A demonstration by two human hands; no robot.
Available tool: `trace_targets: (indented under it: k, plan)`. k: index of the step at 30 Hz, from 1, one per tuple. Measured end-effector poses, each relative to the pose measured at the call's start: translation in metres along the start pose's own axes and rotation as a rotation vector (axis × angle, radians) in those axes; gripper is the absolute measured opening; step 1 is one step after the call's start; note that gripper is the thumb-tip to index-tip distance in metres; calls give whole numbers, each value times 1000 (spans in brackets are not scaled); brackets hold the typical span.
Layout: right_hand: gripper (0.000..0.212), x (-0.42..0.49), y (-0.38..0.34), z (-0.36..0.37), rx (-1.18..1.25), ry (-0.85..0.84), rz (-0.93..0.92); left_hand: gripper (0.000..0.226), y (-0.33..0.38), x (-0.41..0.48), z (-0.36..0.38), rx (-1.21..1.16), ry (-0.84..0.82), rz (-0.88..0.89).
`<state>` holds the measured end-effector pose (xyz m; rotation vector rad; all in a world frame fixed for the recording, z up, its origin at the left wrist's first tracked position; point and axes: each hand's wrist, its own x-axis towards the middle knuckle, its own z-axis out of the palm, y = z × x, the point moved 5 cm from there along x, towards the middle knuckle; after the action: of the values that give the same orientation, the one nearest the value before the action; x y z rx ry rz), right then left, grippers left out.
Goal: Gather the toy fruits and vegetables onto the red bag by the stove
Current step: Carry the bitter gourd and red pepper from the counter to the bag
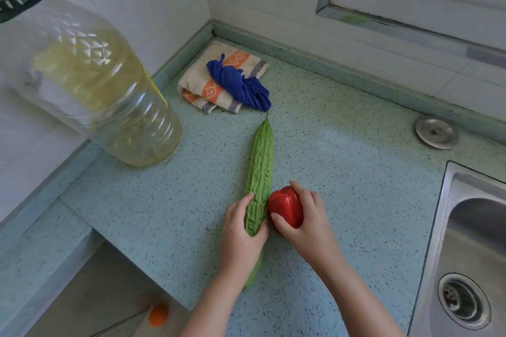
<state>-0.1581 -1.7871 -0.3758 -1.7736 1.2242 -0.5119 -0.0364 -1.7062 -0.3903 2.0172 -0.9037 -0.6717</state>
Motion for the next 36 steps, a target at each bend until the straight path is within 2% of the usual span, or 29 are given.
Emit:
trace_targets:
  k: [10,23,31,36]
  plan:
    - [68,-14,-8,-7,12,1,-6,51,6,-20,-21,-180,65,-38]
    - [65,-47,-48,18,-35,-82,-120,51,0,-77,-69,-229,170,-31]
    - [64,-92,-79,58,-84,-225,-251,52,-28,-143,-112,-283,362,-83]
    - [65,-144,-99,89,-122,-349,-367,54,-50,-208,-141,-307,556,-133]
